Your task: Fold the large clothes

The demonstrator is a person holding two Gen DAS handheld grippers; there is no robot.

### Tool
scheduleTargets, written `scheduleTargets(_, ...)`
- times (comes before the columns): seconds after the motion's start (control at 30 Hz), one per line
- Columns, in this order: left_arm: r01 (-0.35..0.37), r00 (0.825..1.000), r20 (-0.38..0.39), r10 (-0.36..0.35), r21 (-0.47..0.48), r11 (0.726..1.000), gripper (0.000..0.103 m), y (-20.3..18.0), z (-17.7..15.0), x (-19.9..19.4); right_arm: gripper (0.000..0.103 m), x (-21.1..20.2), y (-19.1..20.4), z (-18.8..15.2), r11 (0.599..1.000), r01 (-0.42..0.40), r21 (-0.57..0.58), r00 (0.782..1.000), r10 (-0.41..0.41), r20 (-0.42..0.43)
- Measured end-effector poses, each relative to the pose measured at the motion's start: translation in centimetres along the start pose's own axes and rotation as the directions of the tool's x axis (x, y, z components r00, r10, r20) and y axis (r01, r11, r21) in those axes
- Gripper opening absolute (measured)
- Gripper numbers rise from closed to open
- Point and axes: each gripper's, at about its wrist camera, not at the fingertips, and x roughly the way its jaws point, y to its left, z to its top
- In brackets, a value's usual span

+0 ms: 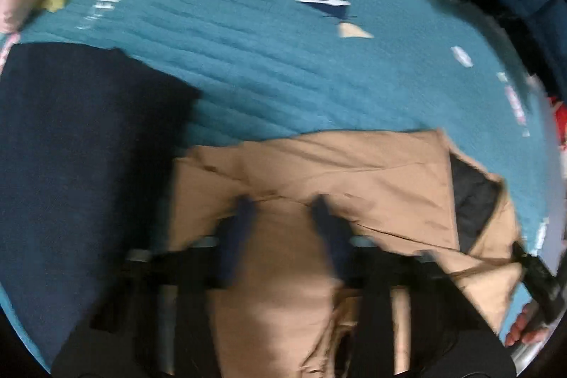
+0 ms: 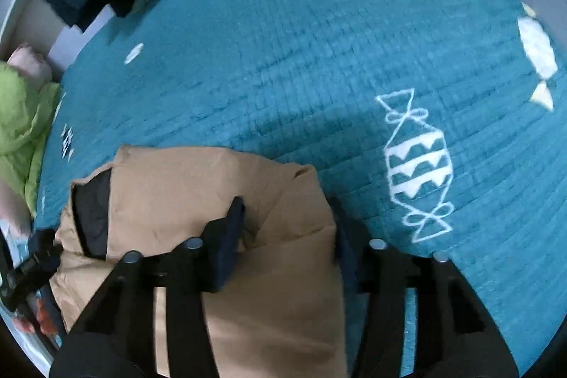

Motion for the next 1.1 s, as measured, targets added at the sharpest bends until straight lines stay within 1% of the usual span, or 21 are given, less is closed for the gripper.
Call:
scheduleTargets(0.03,0.028,1.0,0.008,-0.028,0.009,1.0,0.006,0.2,0.1,-0.5,0.025,-0.2,0.3,-0.1,1.0,-0.003,-0.007,1.0,0.003,0.004)
scheduleTargets(0.07,0.04,0.999,0.011,-0.041,0.024,0.999,0.003,0.2,0.2,-1.0,0.023,-0.8,0.6,-0.3,1.0,-0.009,-0.009,1.0,0.009,0.02)
scheduleTargets(0.13,0.045,0.999,0.019,-0.046,0.042,0.998,0.002,0.3,0.2,-2.0,0.019,-2.1,1.1,-0.6,1.0,-0.019,-0.014,0.998,0.02,0.052)
scheduleTargets(0.27,0.064,0.996,0.052,-0.067,0.049,0.997,0.001,0.3,0.0,-4.5,0.017,-5.0,1.5,-0.8,0.999,-0.04,-0.02,0.994,0.042,0.104)
scheduleTargets(0.33,0.077,0.994,0.068,-0.081,0.059,0.995,0.001,0.3,-0.2,-6.1,0.017,-7.2,1.9,-1.1,0.998,-0.052,-0.04,0.989,0.057,0.136)
scheduleTargets(0.4,0.074,0.993,0.085,-0.08,0.074,0.995,0.001,0.1,-0.3,-7.5,0.017,-9.1,2.2,-1.5,0.997,-0.059,-0.055,0.985,0.068,0.162)
scheduleTargets(0.5,0.079,0.99,0.108,-0.088,0.082,0.993,0.001,0.5,-0.7,-10.1,0.016,-11.9,2.9,-1.9,0.994,-0.073,-0.076,0.977,0.087,0.194)
scheduleTargets(0.63,0.112,0.982,0.139,-0.125,0.095,0.989,0.001,1.3,-2.0,-14.2,0.016,-16.2,3.6,-3.4,0.989,-0.083,-0.121,0.964,0.111,0.243)
scheduleTargets(0.73,0.105,0.981,0.151,-0.124,0.132,0.986,0.001,1.4,-2.8,-16.3,0.016,-17.8,4.0,-3.9,0.987,-0.061,-0.149,0.963,0.097,0.253)
scheduleTargets(0.8,0.091,0.983,0.15,-0.11,0.128,0.988,0.001,1.5,-2.7,-16.3,0.016,-17.6,4.0,-3.8,0.987,-0.049,-0.152,0.965,0.086,0.248)
scheduleTargets(0.83,0.086,0.984,0.145,-0.104,0.127,0.988,0.001,1.4,-2.2,-15.6,0.016,-17.1,4.0,-3.6,0.987,-0.047,-0.154,0.966,0.084,0.244)
scheduleTargets(0.87,0.082,0.984,0.15,-0.1,0.12,0.989,0.005,1.4,-1.8,-14.8,0.016,-16.2,3.9,-3.2,0.988,-0.041,-0.15,0.97,0.075,0.233)
scheduleTargets(0.9,0.068,0.987,0.14,-0.084,0.117,0.991,0.014,1.1,-1.2,-13.2,0.016,-14.8,3.8,-2.7,0.99,-0.021,-0.141,0.976,0.051,0.21)
scheduleTargets(0.93,0.045,0.991,0.118,-0.058,0.115,0.992,0.042,0.9,-0.7,-11.7,0.016,-13.1,3.7,-2.3,0.991,-0.003,-0.133,0.982,0.028,0.185)
scheduleTargets(0.97,0.019,0.995,0.098,-0.029,0.107,0.994,0.058,0.8,-0.3,-10.1,0.016,-11.6,3.5,-1.9,0.992,0.005,-0.127,0.986,0.016,0.164)
scheduleTargets(1.0,0.002,0.997,0.083,-0.01,0.099,0.995,0.057,0.6,-0.1,-8.5,0.016,-10.8,3.4,-1.8,0.992,0.012,-0.126,0.988,0.008,0.154)
scheduleTargets(1.03,-0.013,0.998,0.061,0.007,0.095,0.995,0.057,0.4,0.1,-6.7,0.017,-9.3,3.3,-1.4,0.991,0.037,-0.129,0.989,-0.017,0.149)
scheduleTargets(1.07,-0.023,0.999,0.038,0.02,0.099,0.995,0.06,0.1,0.3,-5.1,0.017,-8.5,3.3,-1.2,0.989,0.056,-0.136,0.988,-0.035,0.149)
scheduleTargets(1.1,-0.027,0.999,0.024,0.024,0.104,0.994,0.063,-0.1,0.3,-4.0,0.022,-7.4,3.3,-0.8,0.987,0.075,-0.143,0.988,-0.055,0.141)
